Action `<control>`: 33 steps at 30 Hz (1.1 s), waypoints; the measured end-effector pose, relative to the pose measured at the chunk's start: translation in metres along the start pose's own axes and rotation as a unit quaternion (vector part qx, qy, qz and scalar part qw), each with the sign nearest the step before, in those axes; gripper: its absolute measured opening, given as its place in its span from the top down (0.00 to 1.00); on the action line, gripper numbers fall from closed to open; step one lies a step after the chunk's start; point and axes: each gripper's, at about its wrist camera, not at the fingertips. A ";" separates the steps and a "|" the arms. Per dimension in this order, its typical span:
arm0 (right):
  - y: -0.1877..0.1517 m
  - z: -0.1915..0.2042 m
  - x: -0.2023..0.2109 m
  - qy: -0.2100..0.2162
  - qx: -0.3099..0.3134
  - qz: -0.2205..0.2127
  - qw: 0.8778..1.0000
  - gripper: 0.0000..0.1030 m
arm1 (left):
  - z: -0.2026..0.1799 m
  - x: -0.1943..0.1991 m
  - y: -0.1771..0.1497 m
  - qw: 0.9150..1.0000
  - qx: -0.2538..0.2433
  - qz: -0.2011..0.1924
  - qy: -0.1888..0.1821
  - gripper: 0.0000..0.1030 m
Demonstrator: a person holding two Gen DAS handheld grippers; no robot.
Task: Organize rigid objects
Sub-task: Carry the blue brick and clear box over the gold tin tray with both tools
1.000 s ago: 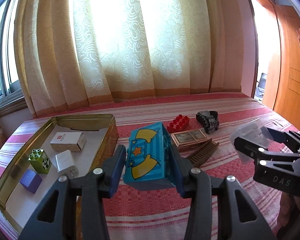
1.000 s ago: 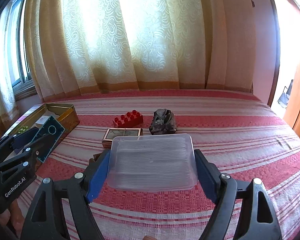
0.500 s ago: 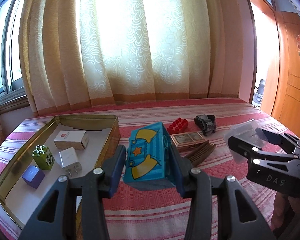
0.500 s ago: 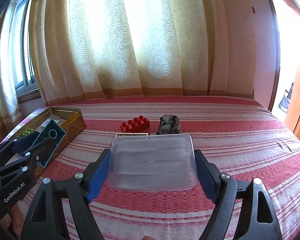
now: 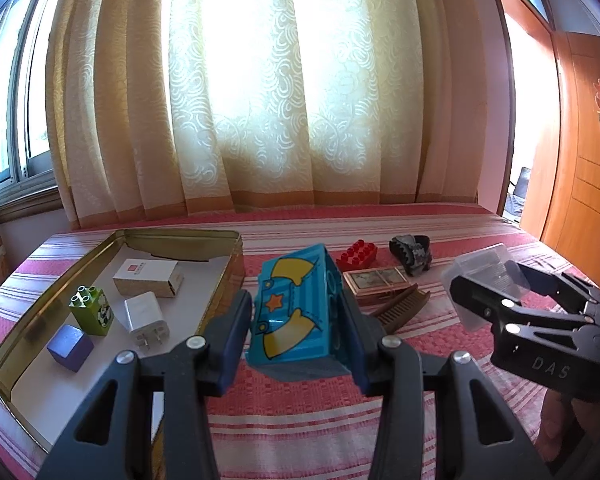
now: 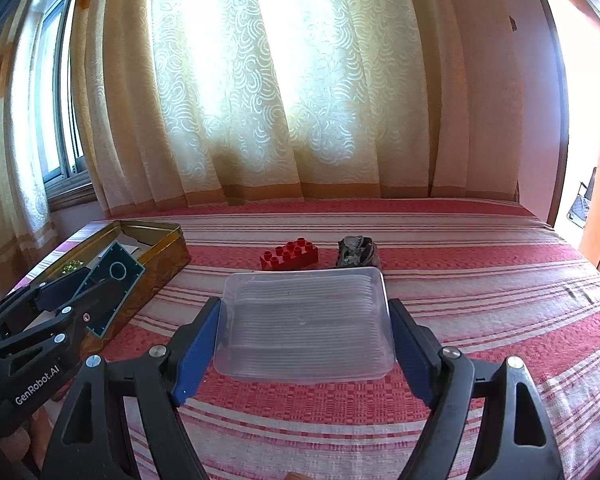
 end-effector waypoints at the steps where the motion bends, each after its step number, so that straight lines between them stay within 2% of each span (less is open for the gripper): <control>1: 0.000 0.001 0.000 0.000 0.001 0.000 1.000 0.21 | 0.000 0.000 0.000 1.000 0.001 0.000 0.000 0.57; 33: -0.001 0.020 0.003 0.033 0.012 -0.017 0.999 0.21 | 0.016 0.014 -0.005 1.000 0.012 -0.002 -0.001 0.57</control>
Point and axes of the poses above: each gripper's, at about its wrist camera, not at the fingertips, and x roughly against the way its jaws point, z to its left, y to its top, and after that the axes turned 2 degrees about x, right-handed
